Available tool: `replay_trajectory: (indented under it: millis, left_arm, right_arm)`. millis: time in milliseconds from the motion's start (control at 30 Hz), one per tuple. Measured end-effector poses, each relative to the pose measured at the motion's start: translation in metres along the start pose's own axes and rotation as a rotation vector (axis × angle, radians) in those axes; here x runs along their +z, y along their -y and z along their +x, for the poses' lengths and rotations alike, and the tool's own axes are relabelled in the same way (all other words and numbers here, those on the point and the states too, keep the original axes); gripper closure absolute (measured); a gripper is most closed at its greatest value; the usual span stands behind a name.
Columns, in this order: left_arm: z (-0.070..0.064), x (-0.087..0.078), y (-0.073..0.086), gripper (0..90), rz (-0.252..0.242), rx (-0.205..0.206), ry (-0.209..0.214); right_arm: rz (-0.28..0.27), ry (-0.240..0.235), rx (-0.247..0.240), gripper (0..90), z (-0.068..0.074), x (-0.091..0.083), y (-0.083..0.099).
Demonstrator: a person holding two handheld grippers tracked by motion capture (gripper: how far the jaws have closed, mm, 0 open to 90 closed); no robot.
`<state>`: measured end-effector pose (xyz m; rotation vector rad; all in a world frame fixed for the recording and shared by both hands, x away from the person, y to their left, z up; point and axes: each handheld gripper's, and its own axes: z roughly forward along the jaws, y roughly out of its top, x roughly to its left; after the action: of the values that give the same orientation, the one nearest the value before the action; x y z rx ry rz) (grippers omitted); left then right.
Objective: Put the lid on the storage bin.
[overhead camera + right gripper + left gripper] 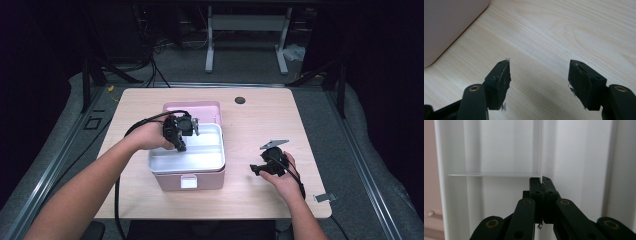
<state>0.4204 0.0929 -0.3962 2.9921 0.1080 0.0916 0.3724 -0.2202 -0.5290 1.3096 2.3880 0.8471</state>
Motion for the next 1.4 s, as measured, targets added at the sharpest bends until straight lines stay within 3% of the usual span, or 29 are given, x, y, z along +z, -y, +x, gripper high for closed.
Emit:
replay_trajectory:
  millis: [400, 533, 767, 1100, 1400]
  left_arm:
    - [-0.002, 0.011, -0.002, 89.3, -0.019, 0.026, 0.015]
    - [0.001, 0.017, -0.002, 89.3, -0.004, 0.023, 0.026]
    - [0.002, 0.024, 0.001, 89.1, -0.027, 0.019, 0.038]
    - [0.002, 0.025, 0.001, 88.9, -0.026, 0.027, 0.045]
    - [0.001, 0.025, -0.001, 88.6, -0.010, 0.015, 0.036]
  right_arm:
    - [0.002, 0.007, 0.001, 33.8, 0.000, 0.001, 0.000]
    - [0.001, 0.005, 0.002, 33.8, -0.001, 0.001, 0.000]
    - [0.002, 0.001, 0.001, 33.8, -0.001, 0.001, 0.000]
    - [0.004, 0.009, 0.003, 33.6, 0.001, 0.003, -0.002]
    - [-0.017, -0.025, 0.014, 32.9, 0.000, 0.004, -0.016]
